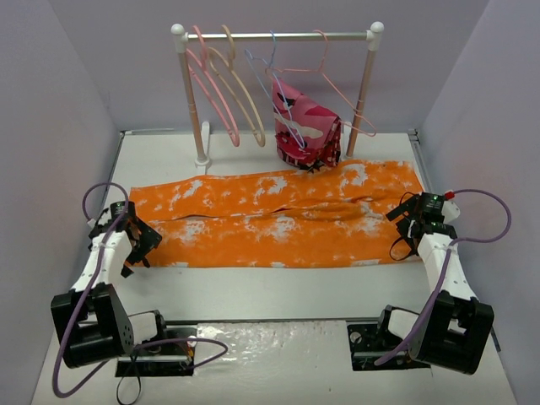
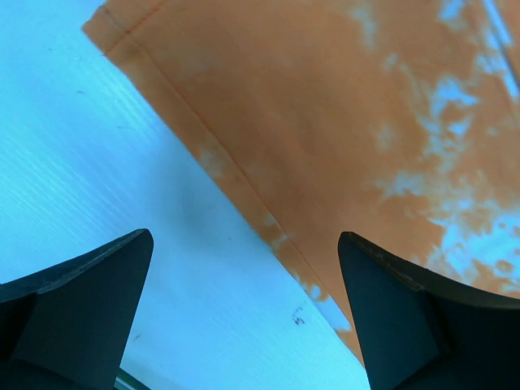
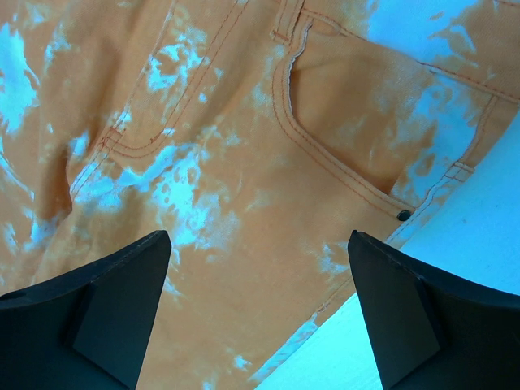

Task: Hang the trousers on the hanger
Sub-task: Flatten out the trousers at the center of the board, then fold the trousers at the center of the board.

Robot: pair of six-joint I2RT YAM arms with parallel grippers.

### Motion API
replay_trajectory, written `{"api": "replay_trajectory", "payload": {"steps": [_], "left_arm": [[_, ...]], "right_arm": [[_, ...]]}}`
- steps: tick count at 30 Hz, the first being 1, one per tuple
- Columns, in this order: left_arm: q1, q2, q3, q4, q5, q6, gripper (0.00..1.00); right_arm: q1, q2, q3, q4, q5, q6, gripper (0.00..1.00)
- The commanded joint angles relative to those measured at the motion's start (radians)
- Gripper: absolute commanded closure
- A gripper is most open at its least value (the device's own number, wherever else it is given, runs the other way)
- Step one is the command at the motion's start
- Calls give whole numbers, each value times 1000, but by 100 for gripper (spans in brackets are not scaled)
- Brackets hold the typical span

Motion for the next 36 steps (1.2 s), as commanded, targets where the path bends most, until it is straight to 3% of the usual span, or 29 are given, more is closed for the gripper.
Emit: {"api": "replay_trajectory", "payload": {"steps": [1,11,16,21,22,24,25,36], "left_arm": [[149,33,-29,117,132,-8,3],[191,240,10,212,145,-1,8],[191,296,-4,229,144,-16,17],[191,312,1,205,137,-13,49],[191,311,5,203,138,-7,60],[191,307,17,197,157,2,94],[191,304,25,195,163,7,100],[190,140,82,110,204,35,100]], "right_arm": [[7,0,-3,12,-19,-25,12],[9,0,-14,18,-61,-29,13],[9,-1,-13,18,-62,-29,13],[6,2,-13,17,-54,-27,14],[4,3,-14,18,-49,-26,14],[-1,7,-17,16,-40,-26,15],[-6,9,-19,14,-36,-27,15],[-39,55,-16,-132,221,34,16]]}}
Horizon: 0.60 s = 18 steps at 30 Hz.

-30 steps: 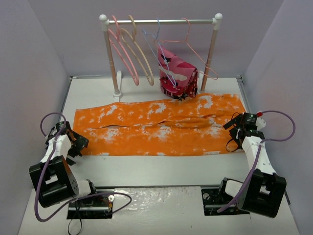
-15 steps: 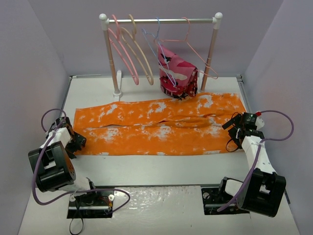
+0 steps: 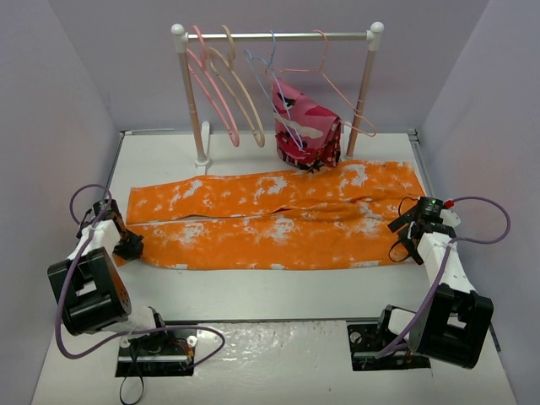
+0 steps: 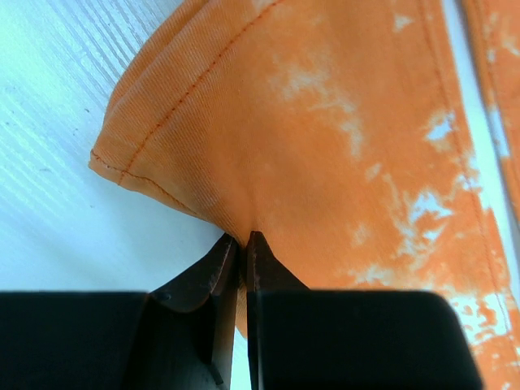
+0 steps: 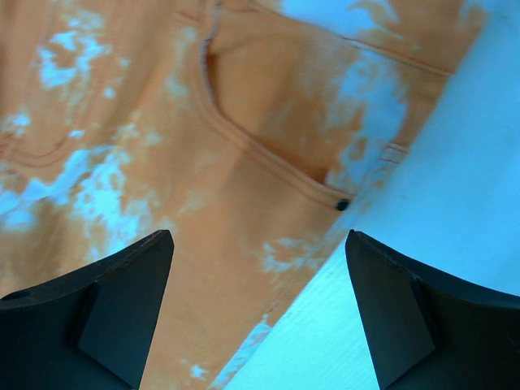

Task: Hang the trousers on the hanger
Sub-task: Fold the trousers at the center of the board.

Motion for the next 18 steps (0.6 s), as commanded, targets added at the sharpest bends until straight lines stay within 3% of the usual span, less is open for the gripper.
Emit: {"api": "replay_trajectory", "payload": {"steps": [1,9,18], "left_arm": [[-2,-92,43,-38,38,11,100],[-1,-117,35,-33,99,-3,100],[1,-106,48,-25,123,-6,100]], "right_arm": [[-24,27,6,-72,169,53,16],[-43,72,6,-67,230,108,18],[-70,215,-42,149,145,117,20]]}}
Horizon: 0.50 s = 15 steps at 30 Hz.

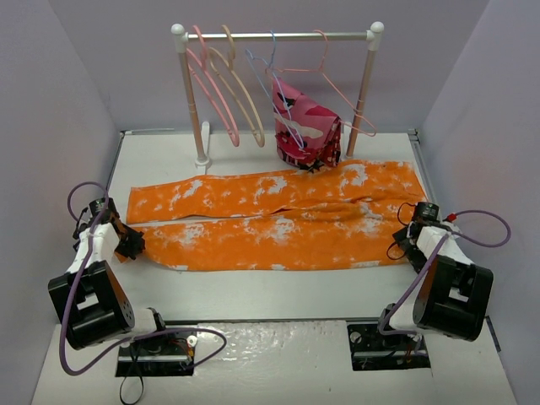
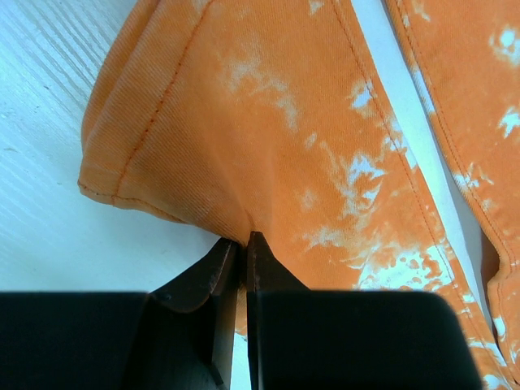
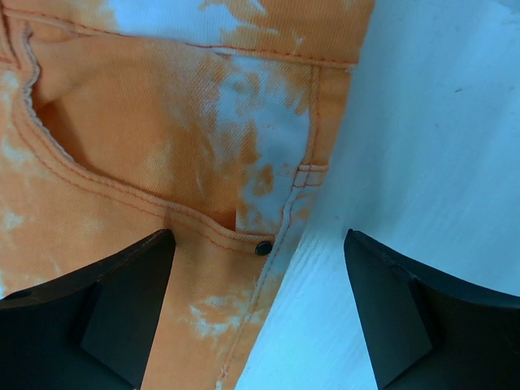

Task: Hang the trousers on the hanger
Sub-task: Fold the trousers at the center of the board.

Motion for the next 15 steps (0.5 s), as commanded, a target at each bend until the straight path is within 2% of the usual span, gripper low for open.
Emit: {"api": "replay_trajectory", "payload": {"steps": [1,9,15], "left_arm": [[1,-15,51,-7,33,-4,100],[10,-8,58,-10,16,4,100],[13,-5,51,-3,20,1,100]], "right_arm": [[-38,63,-16,144,0,6,20],[-158,103,-58,222,-74,-45,26],[-176,137,-59,245,-134,-85,47]]}}
